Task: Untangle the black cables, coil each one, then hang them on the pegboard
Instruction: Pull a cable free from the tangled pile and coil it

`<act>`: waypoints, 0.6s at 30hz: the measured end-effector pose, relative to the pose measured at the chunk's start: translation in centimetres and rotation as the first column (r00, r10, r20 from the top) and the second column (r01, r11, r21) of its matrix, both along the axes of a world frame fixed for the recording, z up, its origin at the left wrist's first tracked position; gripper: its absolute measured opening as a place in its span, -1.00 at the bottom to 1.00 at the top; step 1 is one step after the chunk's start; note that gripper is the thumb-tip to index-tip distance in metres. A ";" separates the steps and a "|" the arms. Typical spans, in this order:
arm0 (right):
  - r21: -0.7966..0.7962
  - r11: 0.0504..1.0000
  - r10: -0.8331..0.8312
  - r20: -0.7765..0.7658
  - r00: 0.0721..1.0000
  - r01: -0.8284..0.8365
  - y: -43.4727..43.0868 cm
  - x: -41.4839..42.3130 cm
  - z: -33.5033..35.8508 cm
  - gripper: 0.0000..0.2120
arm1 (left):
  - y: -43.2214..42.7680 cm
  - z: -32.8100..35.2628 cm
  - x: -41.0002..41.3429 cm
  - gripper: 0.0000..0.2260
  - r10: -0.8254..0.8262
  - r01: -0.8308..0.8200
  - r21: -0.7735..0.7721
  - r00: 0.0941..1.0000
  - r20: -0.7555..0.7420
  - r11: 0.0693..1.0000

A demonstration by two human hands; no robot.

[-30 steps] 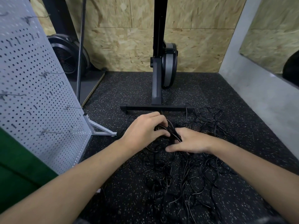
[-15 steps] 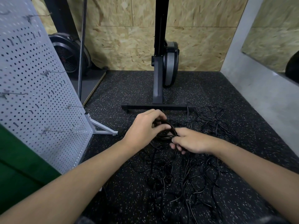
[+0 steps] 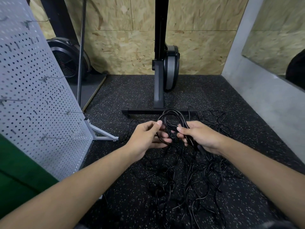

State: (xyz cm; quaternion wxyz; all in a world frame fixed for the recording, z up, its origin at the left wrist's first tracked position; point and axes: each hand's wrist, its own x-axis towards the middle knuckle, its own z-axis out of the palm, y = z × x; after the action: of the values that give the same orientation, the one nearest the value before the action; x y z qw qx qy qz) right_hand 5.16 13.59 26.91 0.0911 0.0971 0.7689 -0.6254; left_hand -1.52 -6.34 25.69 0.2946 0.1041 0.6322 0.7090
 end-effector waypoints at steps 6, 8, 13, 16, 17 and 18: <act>0.010 0.999 -0.041 -0.029 0.999 0.042 -0.2 -0.2 -0.5 -0.79 | 0.5 -0.3 0.5 -0.81 0.154 -0.152 0.044 0.987 -0.035 0.987; 0.105 0.994 -0.031 -0.045 0.998 0.036 -0.4 -0.1 -0.6 -0.80 | 0.4 -0.4 0.6 -0.79 0.160 -0.162 -0.012 0.981 -0.114 0.987; 0.202 0.979 0.016 -0.080 0.997 0.000 -0.8 0.2 -0.8 -0.83 | 0.3 -0.4 0.3 -0.76 0.159 -0.187 -0.107 0.962 -0.224 0.977; 0.058 0.997 0.044 -0.021 0.999 -0.043 -1.5 0.4 -0.5 -0.82 | 0.3 -0.3 0.1 -0.79 0.204 -0.219 -0.058 0.959 -0.198 0.974; 0.035 0.997 0.067 -0.003 0.998 -0.067 -1.7 0.5 -0.4 -0.80 | 0.2 -0.2 0.1 -0.80 0.223 -0.231 -0.032 0.960 -0.170 0.972; 0.050 0.994 0.096 0.003 0.995 -0.096 -1.8 0.6 -0.4 -0.76 | 0.2 -0.1 0.1 -0.80 0.235 -0.238 -0.010 0.961 -0.143 0.971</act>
State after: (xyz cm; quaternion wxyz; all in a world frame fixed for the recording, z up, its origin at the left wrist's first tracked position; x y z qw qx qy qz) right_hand 5.75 11.78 26.53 0.1189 0.0623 0.7880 -0.6009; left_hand -1.43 -6.13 25.56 0.1638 0.0737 0.6690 0.7213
